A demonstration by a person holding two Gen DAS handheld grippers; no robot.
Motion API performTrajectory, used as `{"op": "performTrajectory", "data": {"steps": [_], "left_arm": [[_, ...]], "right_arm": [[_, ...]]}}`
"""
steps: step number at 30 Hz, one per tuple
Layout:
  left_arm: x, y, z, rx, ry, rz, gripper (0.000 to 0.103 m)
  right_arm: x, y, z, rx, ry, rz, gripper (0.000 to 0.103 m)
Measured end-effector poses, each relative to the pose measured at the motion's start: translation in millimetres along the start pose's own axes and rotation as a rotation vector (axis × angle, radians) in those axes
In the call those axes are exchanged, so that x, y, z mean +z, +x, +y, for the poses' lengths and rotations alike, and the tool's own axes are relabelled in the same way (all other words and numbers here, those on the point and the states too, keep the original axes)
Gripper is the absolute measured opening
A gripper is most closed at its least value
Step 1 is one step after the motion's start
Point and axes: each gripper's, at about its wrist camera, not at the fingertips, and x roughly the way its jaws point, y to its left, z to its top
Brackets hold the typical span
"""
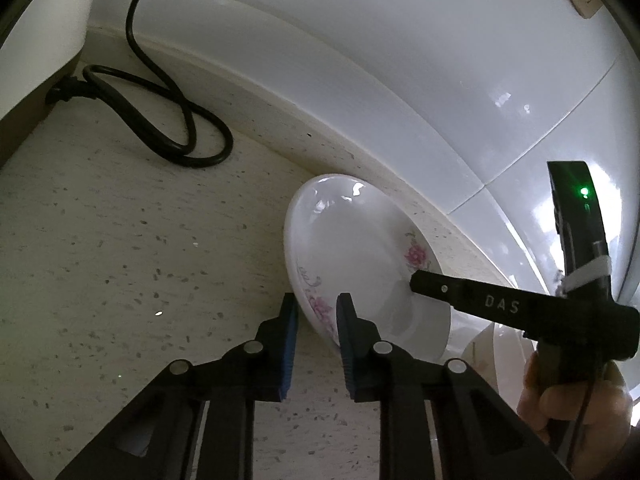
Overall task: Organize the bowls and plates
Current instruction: 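Close the left gripper on the plate rim while the right gripper grips it too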
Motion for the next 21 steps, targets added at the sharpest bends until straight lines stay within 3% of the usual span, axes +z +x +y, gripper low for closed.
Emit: {"op": "performTrajectory", "data": {"steps": [12, 21], "left_arm": [[2.3, -34.3, 4.0, 0.023, -0.014, -0.04, 0.016], [-9.5, -75.8, -1.6, 0.021, -0.02, -0.062, 0.015]], "right_arm": [[-16.5, -18.0, 5.7, 0.033, -0.026, -0.053, 0.021], [-43.3, -62.9, -1.0, 0.085, -0.04, -0.126, 0.02]]}}
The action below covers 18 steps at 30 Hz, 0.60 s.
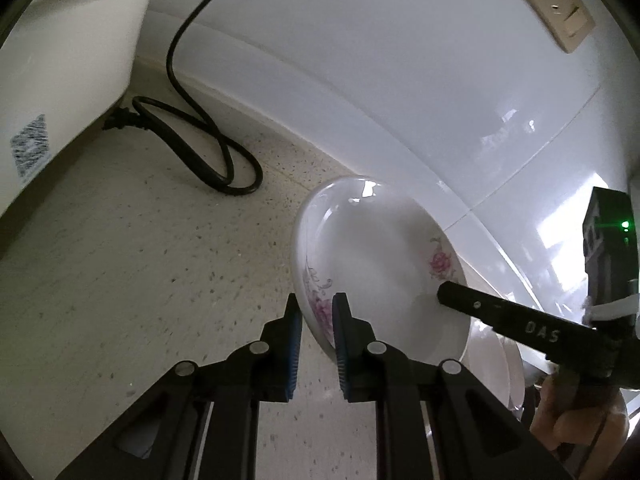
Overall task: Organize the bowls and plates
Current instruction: 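Close the left gripper on the plate rim while the right gripper grips it too, then lift the plate with both grippers and carry it over the plate stack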
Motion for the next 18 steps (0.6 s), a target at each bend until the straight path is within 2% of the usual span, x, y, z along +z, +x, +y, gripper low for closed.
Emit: {"op": "performTrajectory", "data": {"steps": [4, 14, 18], "left_arm": [[-8.5, -22.7, -2.1, 0.008, 0.015, -0.01, 0.015], [-46.8, -80.4, 1.8, 0.042, 0.033, -0.055, 0.015], [-61.9, -97.2, 7.4, 0.057, 0.031, -0.068, 0.015]], "right_arm": [[-16.2, -20.2, 2.5, 0.022, -0.007, -0.04, 0.02], [-68.4, -75.2, 28.9, 0.14, -0.012, -0.135, 0.02], [-87.1, -73.4, 45.5, 0.171, -0.011, -0.164, 0.02]]}}
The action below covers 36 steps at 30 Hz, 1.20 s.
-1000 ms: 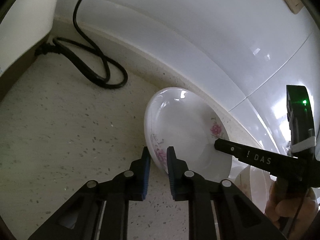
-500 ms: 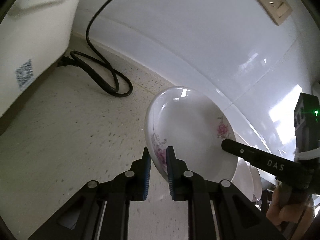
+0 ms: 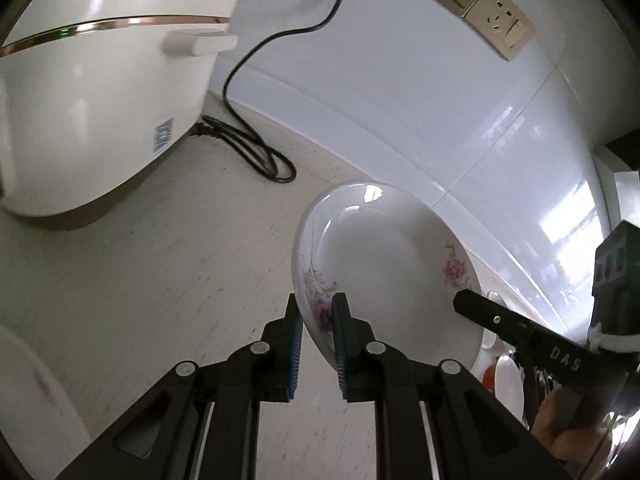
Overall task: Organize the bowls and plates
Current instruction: 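Lift the plate with both grippers and carry it over the plate stack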
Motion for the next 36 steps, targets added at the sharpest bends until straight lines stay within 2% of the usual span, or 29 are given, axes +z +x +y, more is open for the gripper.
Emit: {"op": "performTrajectory", "data": {"steps": [8, 15, 25, 36], "left_arm": [[-21.1, -24.6, 15.1, 0.024, -0.005, -0.037, 0.015], [-36.1, -64.6, 37.1, 0.075, -0.017, -0.101, 0.015], [-53.3, -102.3, 80.8, 0.156, -0.089, -0.158, 0.014], [-74.0, -131.9, 114.1, 0.236, -0.132, -0.193, 0.014]], "right_arm": [[-33.5, 3.3, 12.3, 0.07, 0.001, -0.029, 0.02], [-46.8, 5.5, 44.3, 0.132, -0.05, -0.035, 0.02], [-58.9, 18.8, 106.9, 0.197, -0.183, -0.014, 0.02], [-80.1, 28.8, 154.3, 0.284, -0.301, -0.035, 0.021]]}}
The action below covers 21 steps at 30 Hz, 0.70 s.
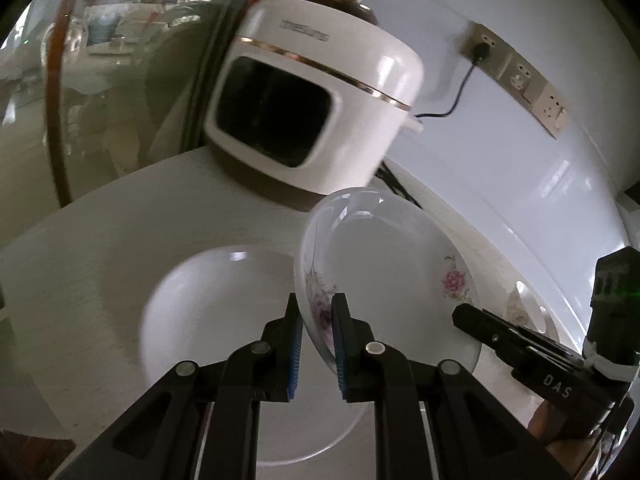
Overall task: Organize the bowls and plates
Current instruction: 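Lift the plate with both grippers and carry it over the plate stack, then lower the plate onto the stacked plates with both grippers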
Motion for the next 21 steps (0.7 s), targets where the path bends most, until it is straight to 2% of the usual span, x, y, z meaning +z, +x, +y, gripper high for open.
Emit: {"op": "performTrajectory", "data": {"steps": [6, 12, 21], "left_arm": [[-5.8, -16.1, 18.3, 0.053, 0.001, -0.021, 0.014], [-11.6, -20.5, 34.6, 0.099, 0.008, -0.025, 0.015], [-18.4, -20.8, 47.1, 0.122, 0.003, -0.011, 0.015]], "right_arm": [[-7.9, 14.8, 25.0, 0.028, -0.057, -0.009, 0.021], [-16.3, 35.1, 41.8, 0.025, -0.113, 0.025, 0.021], [-19.7, 43.9, 49.6, 0.035, -0.142, 0.034, 0.021]]}}
